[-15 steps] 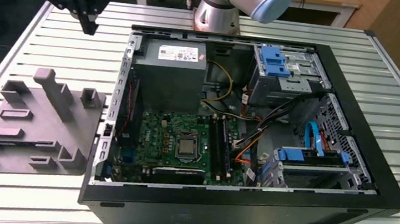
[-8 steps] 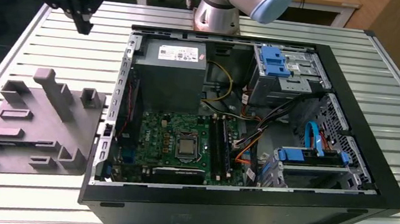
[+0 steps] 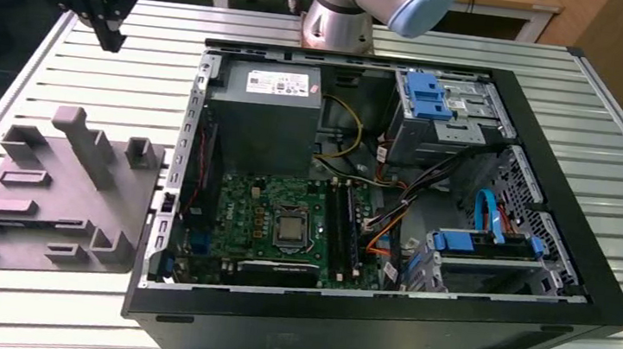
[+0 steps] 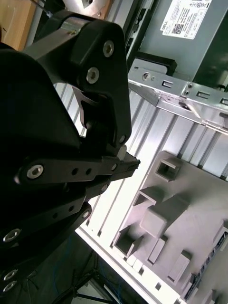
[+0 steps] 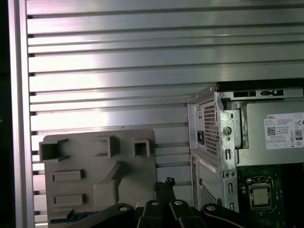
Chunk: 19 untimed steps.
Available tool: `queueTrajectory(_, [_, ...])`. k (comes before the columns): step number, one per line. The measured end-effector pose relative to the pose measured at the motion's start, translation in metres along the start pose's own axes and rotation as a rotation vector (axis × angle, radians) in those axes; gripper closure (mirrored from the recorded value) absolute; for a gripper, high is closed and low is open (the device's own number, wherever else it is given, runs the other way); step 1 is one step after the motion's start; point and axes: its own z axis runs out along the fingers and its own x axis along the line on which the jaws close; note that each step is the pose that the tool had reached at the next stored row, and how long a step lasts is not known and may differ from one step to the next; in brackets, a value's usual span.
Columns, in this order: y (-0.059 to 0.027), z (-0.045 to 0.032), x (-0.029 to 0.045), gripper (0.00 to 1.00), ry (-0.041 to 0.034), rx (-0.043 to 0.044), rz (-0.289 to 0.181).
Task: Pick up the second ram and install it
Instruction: 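Reach for the second ram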
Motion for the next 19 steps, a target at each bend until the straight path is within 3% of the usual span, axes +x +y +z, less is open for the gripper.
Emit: queueTrajectory(19, [-0.0045, 0.0009, 0.0576, 0.9, -0.0002, 0.0, 0.0])
